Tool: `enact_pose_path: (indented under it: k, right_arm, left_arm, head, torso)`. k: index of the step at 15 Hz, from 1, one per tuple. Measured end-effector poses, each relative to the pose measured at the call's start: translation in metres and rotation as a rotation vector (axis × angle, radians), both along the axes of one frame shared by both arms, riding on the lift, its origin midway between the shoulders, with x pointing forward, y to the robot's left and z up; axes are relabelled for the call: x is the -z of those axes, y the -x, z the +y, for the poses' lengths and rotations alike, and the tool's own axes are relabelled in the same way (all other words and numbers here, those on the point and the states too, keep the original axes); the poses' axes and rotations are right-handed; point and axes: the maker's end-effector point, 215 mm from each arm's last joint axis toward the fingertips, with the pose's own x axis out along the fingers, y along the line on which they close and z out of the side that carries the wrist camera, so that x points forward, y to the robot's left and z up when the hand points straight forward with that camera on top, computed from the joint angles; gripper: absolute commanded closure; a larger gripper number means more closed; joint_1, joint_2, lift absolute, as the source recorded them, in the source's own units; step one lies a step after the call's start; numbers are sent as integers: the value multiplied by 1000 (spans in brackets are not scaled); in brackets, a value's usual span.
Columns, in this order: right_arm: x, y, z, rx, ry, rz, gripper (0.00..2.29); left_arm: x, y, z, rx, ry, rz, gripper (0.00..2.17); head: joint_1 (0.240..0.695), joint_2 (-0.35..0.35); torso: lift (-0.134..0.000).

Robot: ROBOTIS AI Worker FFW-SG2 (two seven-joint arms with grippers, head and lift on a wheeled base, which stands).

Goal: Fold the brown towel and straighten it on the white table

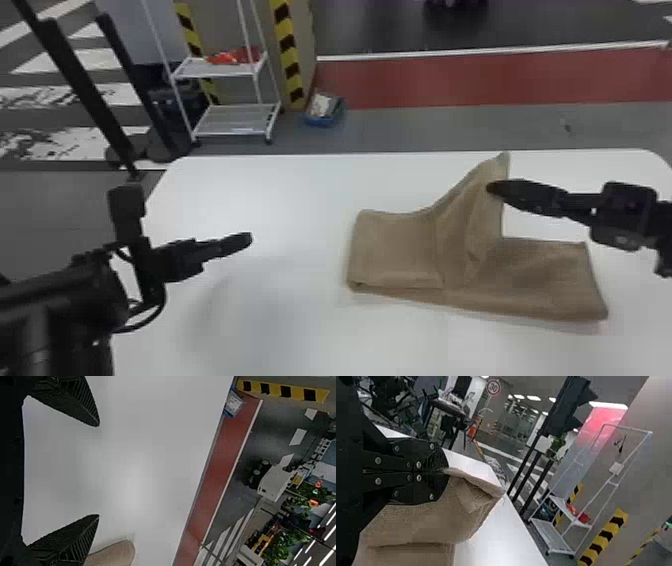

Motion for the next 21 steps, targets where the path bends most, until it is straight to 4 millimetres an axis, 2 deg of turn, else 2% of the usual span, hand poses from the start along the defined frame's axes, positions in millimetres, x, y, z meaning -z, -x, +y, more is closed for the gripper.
enact_pose_path:
  k: [2, 4, 6, 8, 11, 13, 16, 21]
  right_arm:
    - [-17, 4, 22, -36, -37, -35, 1166]
    - [-22, 7, 26, -39, -39, -51, 1166]
    - [-20, 8, 11, -7, -36, -51, 1166]
    - [-12, 11, -16, 46, -21, -44, 1166]
    - [14, 25, -56, 110, 21, 1, 1166]
    - [44, 33, -74, 141, 65, 63, 1166]
    - [83, 38, -89, 174, 136, 146, 1166]
    - [115, 38, -113, 191, 185, 229, 1163]
  left_arm:
    - [-2, 0, 2, -3, -1, -3, 63]
    - [-3, 0, 5, -8, -1, -6, 66]
    - [-3, -1, 8, -11, -2, -6, 66]
    - [-2, -3, 8, -10, -4, -6, 66]
    - [-2, -7, 6, -4, -8, -11, 63]
    - [-1, -8, 4, 1, -8, -10, 66]
    - [1, -6, 2, 5, -4, -7, 66]
    - [8, 1, 0, 8, -3, 5, 66]
  head:
    - [695, 216]
    - [695, 233]
    - [695, 226]
    - [695, 194]
    - [695, 158]
    - [695, 128]
    - [695, 111]
    - [695, 83]
  torso:
    - [-124]
    - [-124]
    - [-124]
    - [-124]
    - [-124]
    - [-124]
    - [-124]
    - [-124]
